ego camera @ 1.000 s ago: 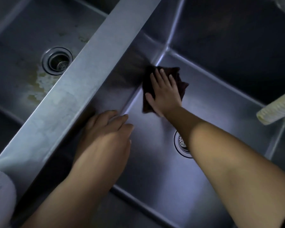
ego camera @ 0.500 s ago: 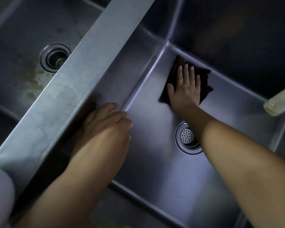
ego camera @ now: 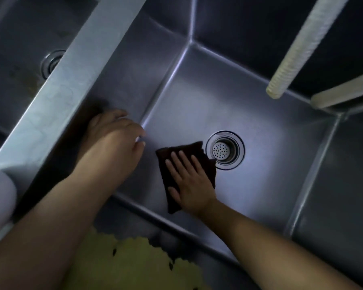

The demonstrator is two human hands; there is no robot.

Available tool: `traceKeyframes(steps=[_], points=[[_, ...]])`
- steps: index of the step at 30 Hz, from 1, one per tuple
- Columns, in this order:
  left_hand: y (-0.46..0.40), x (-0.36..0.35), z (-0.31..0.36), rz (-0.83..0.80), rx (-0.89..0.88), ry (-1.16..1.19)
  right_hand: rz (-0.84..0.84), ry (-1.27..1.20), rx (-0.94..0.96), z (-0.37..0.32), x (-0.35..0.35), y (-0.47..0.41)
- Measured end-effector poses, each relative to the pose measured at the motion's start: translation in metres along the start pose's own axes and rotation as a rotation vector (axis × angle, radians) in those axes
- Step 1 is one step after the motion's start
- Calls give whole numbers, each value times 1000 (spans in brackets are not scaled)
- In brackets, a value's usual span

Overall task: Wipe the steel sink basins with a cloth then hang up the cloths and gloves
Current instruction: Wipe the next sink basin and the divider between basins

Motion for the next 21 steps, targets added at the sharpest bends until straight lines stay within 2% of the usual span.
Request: traceKeyframes(steps=[3,5,10,14,17,21], points=[[4,6,9,7,-42,-59,-44,22,67,8,-12,52],[6,9,17,2,-110,-97,-61,31,26,29,-15,85],[14,15,34,-31,-286,-145,-90,-12,-293,87,-12,145],[19,21,49,-90,-392,-114,-79,-12,-439,83,-11,155],[24,20,55,-139,-431,-125,-85,8,-372,63,-12,139],[22,20,51,-101,-430,-151,-94,-6,-198,26,-12,91]])
Point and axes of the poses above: each hand's wrist, its own y-axis away from the middle knuckle, its own x-axis out of the back of the hand, z = x × y, the point moved 6 cm from there along -y, towards the middle knuckle, and after that the axes turned 2 degrees about -z, right-handed, at the moved point
